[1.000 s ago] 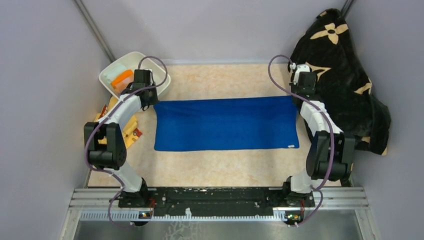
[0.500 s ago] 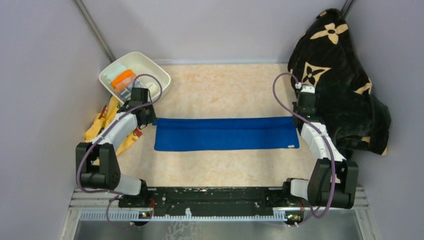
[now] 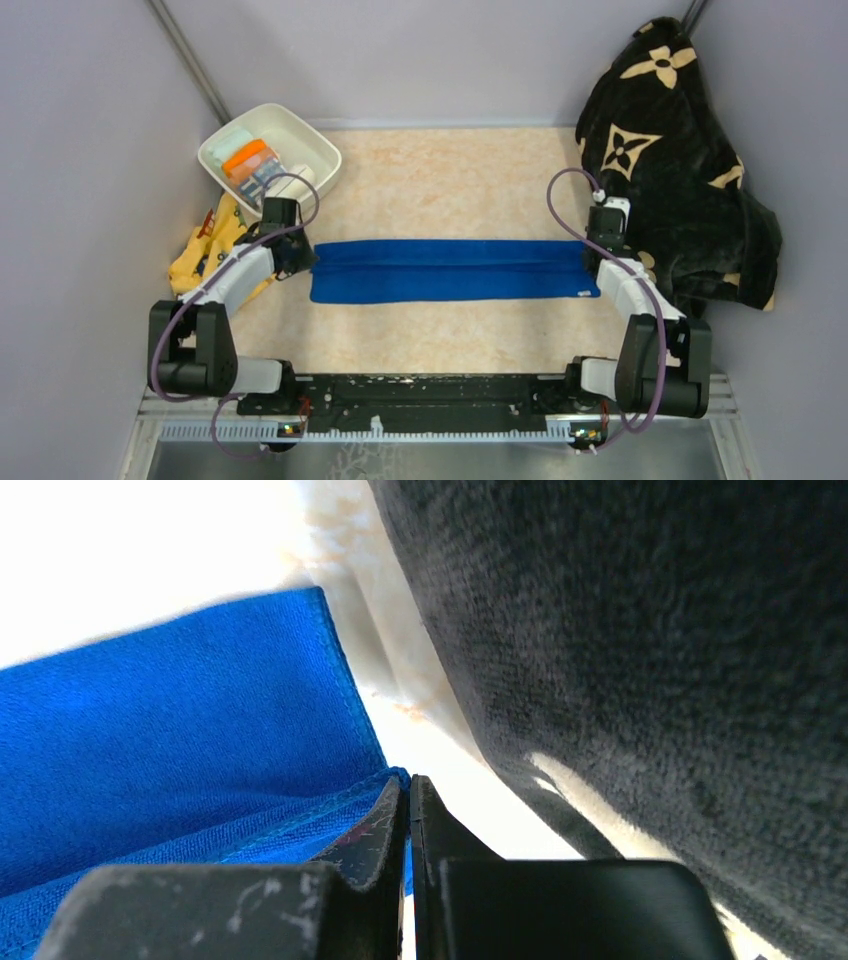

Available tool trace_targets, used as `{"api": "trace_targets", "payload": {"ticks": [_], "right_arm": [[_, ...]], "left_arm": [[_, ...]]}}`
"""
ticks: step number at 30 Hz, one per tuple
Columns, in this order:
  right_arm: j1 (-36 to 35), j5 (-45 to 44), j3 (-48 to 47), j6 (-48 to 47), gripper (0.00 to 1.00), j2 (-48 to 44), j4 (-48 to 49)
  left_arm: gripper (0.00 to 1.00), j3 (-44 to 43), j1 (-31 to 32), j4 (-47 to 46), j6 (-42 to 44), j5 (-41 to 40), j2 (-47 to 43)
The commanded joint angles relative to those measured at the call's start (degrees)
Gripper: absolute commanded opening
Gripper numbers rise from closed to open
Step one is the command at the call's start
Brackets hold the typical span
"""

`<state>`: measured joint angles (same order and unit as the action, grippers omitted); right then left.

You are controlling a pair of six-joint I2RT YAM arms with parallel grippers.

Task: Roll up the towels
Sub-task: Fold the towel at the center of the board.

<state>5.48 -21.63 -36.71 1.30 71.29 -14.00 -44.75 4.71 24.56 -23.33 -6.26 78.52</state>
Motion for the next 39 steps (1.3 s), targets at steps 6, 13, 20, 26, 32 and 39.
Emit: {"api": "trace_targets", "payload": {"ticks": [6,13,20,26,32,39], "right_arm": [[0.56,-8.62,-0.21,2.14,0.00,-1.71,2.32],[0.52,-9.79,0.92,2.87,0.00,-3.67,1.48],[0.53,-8.16,1.23,3.55,0.09,-3.45,0.37],[0.50,-9.05,0.84,6.91,0.24,-9.35,-4.89],[0.54,-5.12,-0.88,11.09,0.42,-22.09,-9.60],[0.50,15.59,-2.86,12.99,0.58,-26.31,-13.44]], "left_arm": [[0.00,-0.41,-0.79,2.04,-1.76,-1.73,-6.04],[0.00,1.86,-0.78,2.86,-2.49,-0.96,-6.37],[0.03,7.10,-0.79,0.95,-6.53,2.64,-6.55],[0.35,8.34,-0.82,2.53,-8.89,4.02,-8.87],[0.56,7.84,-0.78,5.99,-10.26,3.33,-15.16],[0.73,1.35,-0.77,8.25,-2.06,4.80,-18.38]]}}
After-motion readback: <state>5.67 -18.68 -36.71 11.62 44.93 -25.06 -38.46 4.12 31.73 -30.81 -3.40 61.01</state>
